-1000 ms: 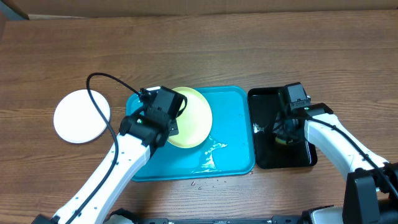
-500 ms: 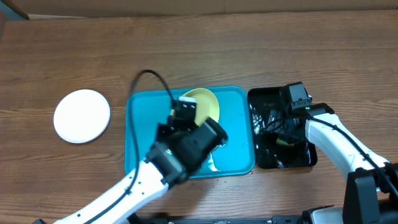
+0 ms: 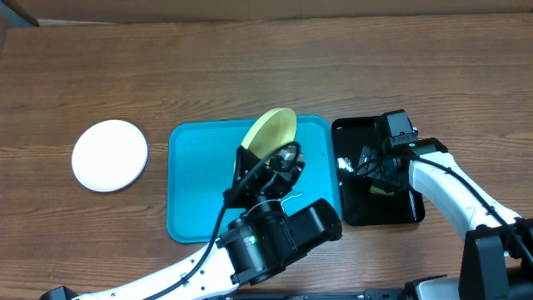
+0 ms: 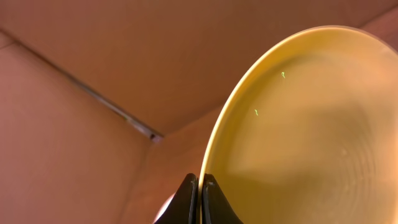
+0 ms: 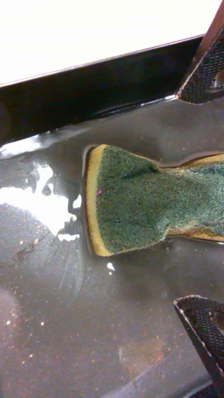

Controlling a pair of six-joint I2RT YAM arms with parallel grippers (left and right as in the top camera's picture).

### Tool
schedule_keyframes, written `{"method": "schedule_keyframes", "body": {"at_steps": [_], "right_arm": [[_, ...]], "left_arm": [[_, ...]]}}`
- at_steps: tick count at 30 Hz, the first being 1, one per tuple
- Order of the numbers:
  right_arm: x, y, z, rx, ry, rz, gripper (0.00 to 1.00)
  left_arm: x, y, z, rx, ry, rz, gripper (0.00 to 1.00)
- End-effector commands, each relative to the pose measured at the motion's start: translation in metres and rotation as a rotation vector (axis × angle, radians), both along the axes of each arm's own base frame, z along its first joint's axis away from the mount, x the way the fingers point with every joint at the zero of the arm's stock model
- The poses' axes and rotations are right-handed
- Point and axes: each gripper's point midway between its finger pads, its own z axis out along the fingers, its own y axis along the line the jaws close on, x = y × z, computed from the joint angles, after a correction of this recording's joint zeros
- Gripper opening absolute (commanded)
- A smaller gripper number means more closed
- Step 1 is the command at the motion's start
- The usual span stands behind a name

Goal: Clean dirty plates on tray and stack at the side
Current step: 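Lift the yellow plate off the teal tray and carry it left, left gripper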

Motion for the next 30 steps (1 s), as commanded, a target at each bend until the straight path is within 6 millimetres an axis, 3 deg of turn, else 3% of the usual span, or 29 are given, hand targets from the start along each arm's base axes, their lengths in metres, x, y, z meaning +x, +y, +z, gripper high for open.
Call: {"method": "schedule_keyframes", "body": {"at_steps": [1, 10, 16, 20, 26, 30], "right_arm": [[0.003, -0.002, 0.002, -0.011, -0.012, -0.008, 1.0], [0.003, -0.002, 0.002, -0.011, -0.012, -0.008, 1.0], [0.003, -0.002, 0.002, -0.011, -0.012, -0.008, 1.0], [0.003, -0.002, 0.002, -0.011, -0.012, -0.008, 1.0], [0.003, -0.002, 0.002, -0.011, -0.012, -0.008, 1.0], [0.003, -0.002, 0.002, -0.011, -0.012, -0.008, 1.0]], "left_arm": [[-0.003, 0.004, 0.023, 0.119, -0.038, 0.034, 0.04], [0.004, -0.01, 0.046, 0.202, -0.025, 0.033, 0.04], [0.005, -0.013, 0.049, 0.167, -0.037, 0.028, 0.04], [0.008, -0.02, 0.044, 0.12, -0.03, -0.018, 0.04], [0.013, -0.031, 0.037, -0.097, -0.057, -0.073, 0.04], [0.021, -0.046, 0.009, -0.234, 0.043, -0.176, 0.04]]}}
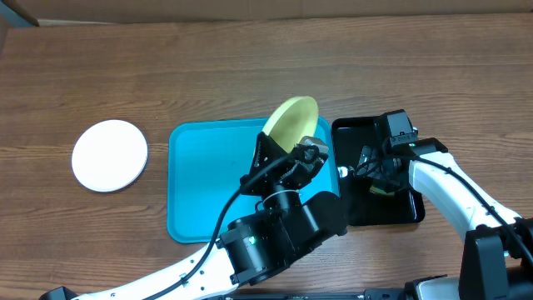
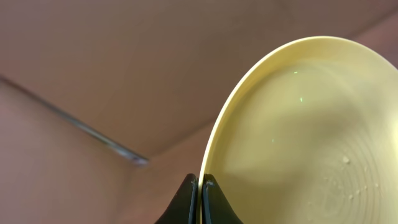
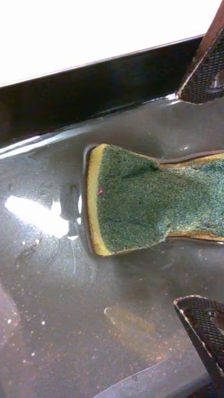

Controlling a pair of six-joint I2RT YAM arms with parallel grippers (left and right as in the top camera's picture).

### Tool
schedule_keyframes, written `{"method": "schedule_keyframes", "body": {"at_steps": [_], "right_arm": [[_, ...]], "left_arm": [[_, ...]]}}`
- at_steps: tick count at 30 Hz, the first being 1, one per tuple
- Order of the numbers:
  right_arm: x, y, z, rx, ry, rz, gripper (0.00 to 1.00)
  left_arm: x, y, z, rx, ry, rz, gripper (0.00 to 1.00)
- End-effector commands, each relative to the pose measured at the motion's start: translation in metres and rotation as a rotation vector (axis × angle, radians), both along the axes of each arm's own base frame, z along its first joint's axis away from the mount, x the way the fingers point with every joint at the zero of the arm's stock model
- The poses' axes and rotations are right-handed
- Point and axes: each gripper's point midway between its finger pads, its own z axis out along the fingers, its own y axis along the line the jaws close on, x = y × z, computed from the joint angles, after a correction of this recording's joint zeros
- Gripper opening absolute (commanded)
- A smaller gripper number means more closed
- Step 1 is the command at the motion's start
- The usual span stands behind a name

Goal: Clean dirty plates on tray and stack at the side
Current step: 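Lift the yellow plate off the teal tray and carry it left, left gripper, then lower the yellow plate onto the white plate stack and release, left gripper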

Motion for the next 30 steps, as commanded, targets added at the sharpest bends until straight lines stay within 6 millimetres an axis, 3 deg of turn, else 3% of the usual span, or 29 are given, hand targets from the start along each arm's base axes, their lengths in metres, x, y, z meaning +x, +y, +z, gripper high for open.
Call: {"method": "schedule_keyframes", "body": {"at_steps": [1, 6, 10, 14, 16, 19, 21, 24, 30], "right_arm": [[0.002, -0.003, 0.002, -0.012, -0.01, -0.007, 1.0], [0.002, -0.003, 0.002, -0.012, -0.009, -0.007, 1.0], [0.002, -0.003, 0.002, -0.012, -0.01, -0.007, 1.0], [0.002, -0.003, 0.002, -0.012, -0.009, -0.007, 1.0], [0.002, -0.003, 0.002, -0.012, -0.01, -0.007, 1.0], [0.002, -0.003, 0.002, -0.012, -0.009, -0.007, 1.0], [0.002, -0.003, 0.002, -0.012, -0.009, -0.007, 1.0], [0.002, -0.003, 0.002, -0.012, -0.009, -0.007, 1.0], [0.002, -0.003, 0.002, -0.012, -0.01, -0.007, 1.0]], "left_arm": [[0.011, -0.012, -0.035, -0.31, 0.149, -0.102, 0.04], [0.032, 0.025, -0.086, -0.558, 0.372, 0.019, 0.05], [0.054, 0.058, -0.111, -0.765, 0.536, 0.075, 0.04], [0.07, 0.112, -0.124, -1.017, 0.608, 0.185, 0.04], [0.074, 0.154, -0.128, -1.137, 0.601, 0.272, 0.04], [0.067, 0.217, -0.134, -1.225, 0.545, 0.439, 0.04], [0.052, 0.268, -0.14, -1.239, 0.478, 0.606, 0.04], [0.029, 0.323, -0.147, -1.255, 0.387, 0.787, 0.04], [0.002, 0.39, -0.157, -1.312, 0.262, 0.976, 0.04]]}}
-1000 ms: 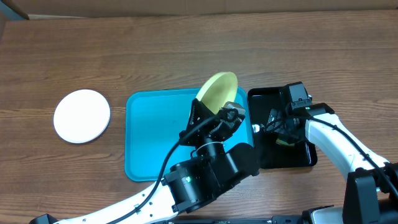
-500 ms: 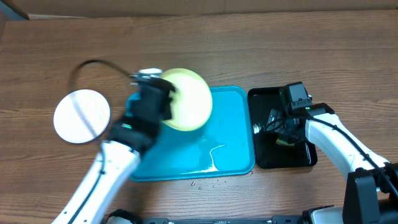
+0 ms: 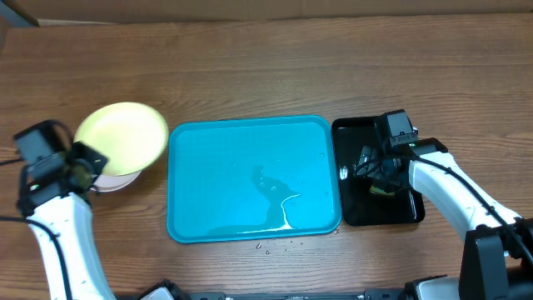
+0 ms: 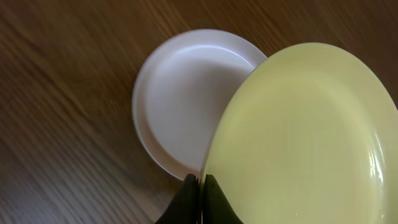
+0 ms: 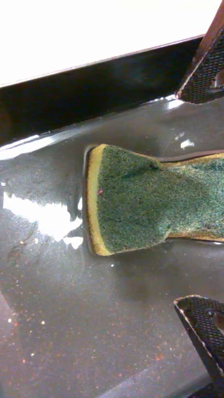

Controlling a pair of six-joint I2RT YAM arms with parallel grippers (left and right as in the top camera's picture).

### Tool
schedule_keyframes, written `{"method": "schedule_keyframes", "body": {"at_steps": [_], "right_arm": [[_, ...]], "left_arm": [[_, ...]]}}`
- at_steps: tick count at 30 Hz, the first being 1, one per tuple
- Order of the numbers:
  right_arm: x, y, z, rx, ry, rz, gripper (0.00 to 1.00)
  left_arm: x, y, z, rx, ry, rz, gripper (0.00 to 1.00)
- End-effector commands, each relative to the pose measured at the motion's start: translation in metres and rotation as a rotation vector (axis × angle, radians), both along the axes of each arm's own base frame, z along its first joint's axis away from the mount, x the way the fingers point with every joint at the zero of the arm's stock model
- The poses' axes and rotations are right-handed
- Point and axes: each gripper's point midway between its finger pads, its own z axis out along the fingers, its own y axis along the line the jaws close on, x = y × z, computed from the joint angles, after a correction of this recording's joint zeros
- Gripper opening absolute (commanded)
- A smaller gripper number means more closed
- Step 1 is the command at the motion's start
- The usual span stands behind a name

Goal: Clean dirty plates on tray and stack at the side
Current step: 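Lower the yellow plate onto the white plate stack and release, left gripper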

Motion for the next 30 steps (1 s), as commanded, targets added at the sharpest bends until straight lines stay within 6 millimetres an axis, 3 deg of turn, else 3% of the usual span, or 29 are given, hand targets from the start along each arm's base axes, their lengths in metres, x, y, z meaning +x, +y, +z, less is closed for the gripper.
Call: {"method": "schedule_keyframes", "body": {"at_steps": [1, 12, 23, 24, 25, 27, 28, 30], "right_arm": [[0.002, -0.002, 0.002, -0.011, -0.011, -0.008, 1.0], [0.002, -0.002, 0.002, -0.011, -0.011, -0.008, 1.0], [0.002, -0.002, 0.002, -0.011, -0.011, -0.008, 1.0], [0.002, -0.002, 0.002, -0.011, -0.011, -0.008, 1.0], [0.002, -0.002, 0.002, -0.011, -0.011, -0.008, 1.0], [0.002, -0.003, 0.002, -0.011, -0.01, -0.008, 1.0], [0.002, -0.002, 0.002, -0.011, -0.011, -0.008, 1.0], [0.002, -0.002, 0.002, -0.011, -0.011, -0.008, 1.0]], "left_arm": [[-0.012, 0.027, -0.013, -0.035, 0.004, 0.101, 0.04], [0.0, 0.053, -0.061, -0.067, 0.07, 0.133, 0.05], [-0.001, 0.06, -0.061, -0.035, 0.079, 0.152, 0.04], [-0.001, 0.06, -0.061, -0.035, 0.079, 0.152, 0.08], [-0.001, 0.06, -0.061, -0.035, 0.079, 0.152, 0.24], [-0.001, 0.06, -0.061, -0.036, 0.08, 0.152, 0.79], [0.0, 0.058, -0.061, -0.046, 0.074, 0.145, 1.0], [0.01, 0.045, -0.061, -0.113, 0.029, 0.094, 1.0]]}}
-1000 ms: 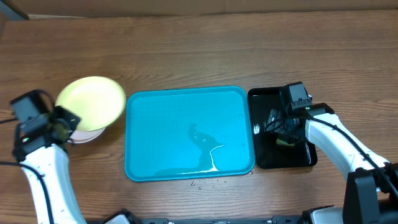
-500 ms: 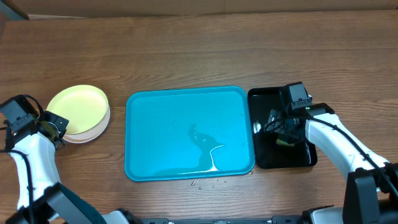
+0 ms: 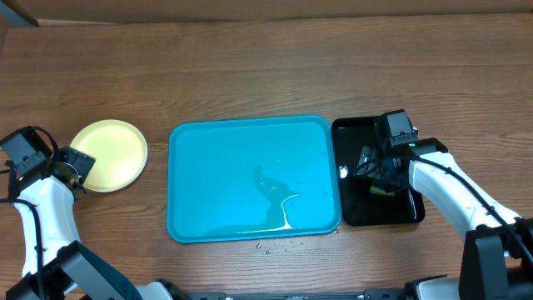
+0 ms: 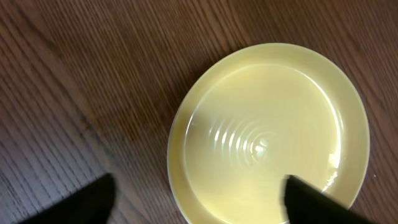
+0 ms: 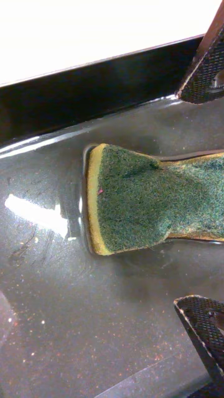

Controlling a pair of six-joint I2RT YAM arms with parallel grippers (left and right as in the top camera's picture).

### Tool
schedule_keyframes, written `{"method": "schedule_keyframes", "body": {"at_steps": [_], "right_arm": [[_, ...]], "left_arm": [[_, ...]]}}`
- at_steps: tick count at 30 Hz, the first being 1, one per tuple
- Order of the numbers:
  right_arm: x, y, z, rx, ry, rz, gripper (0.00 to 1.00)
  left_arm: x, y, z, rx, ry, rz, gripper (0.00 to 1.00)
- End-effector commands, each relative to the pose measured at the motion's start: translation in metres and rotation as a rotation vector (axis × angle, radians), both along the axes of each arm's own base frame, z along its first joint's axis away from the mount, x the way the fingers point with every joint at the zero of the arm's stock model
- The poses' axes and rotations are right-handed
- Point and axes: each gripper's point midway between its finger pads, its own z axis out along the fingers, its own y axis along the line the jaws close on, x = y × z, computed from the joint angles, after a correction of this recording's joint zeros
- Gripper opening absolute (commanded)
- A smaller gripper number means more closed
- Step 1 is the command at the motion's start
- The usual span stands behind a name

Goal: Clean dirty plates on tray and stack at the side
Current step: 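Lower the yellow plate onto the white plate stack and release, left gripper, then release the sponge in the black tray and raise the right gripper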

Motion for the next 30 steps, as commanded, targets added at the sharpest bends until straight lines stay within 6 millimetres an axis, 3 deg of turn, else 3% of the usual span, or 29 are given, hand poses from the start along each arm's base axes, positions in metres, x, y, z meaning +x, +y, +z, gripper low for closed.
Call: {"method": "schedule_keyframes", "body": {"at_steps": [1, 6, 13, 15, 23, 30], "right_arm": [[0.002, -0.003, 0.002, -0.011, -0.009, -0.007, 1.0], [0.002, -0.003, 0.002, -0.011, -0.01, -0.007, 1.0], [0.002, -0.003, 0.002, -0.011, -0.01, -0.007, 1.0], [0.002, -0.003, 0.002, -0.011, -0.01, -0.007, 1.0], [0.002, -0.003, 0.002, -0.011, -0.01, -0.007, 1.0], [0.002, -0.003, 0.002, -0.011, -0.01, -0.007, 1.0]], "left_arm": [[0.016, -0.023, 0.0, -0.112, -0.083, -0.092, 1.0], [0.05, -0.084, 0.015, -0.268, -0.247, -0.429, 1.0], [0.064, -0.142, 0.015, -0.285, -0.23, -0.678, 0.95], [0.065, -0.152, 0.012, -0.264, -0.195, -0.71, 1.0], [0.068, -0.171, 0.003, -0.188, -0.107, -0.762, 1.0], [0.068, -0.171, 0.003, -0.187, -0.107, -0.763, 1.0]]}}
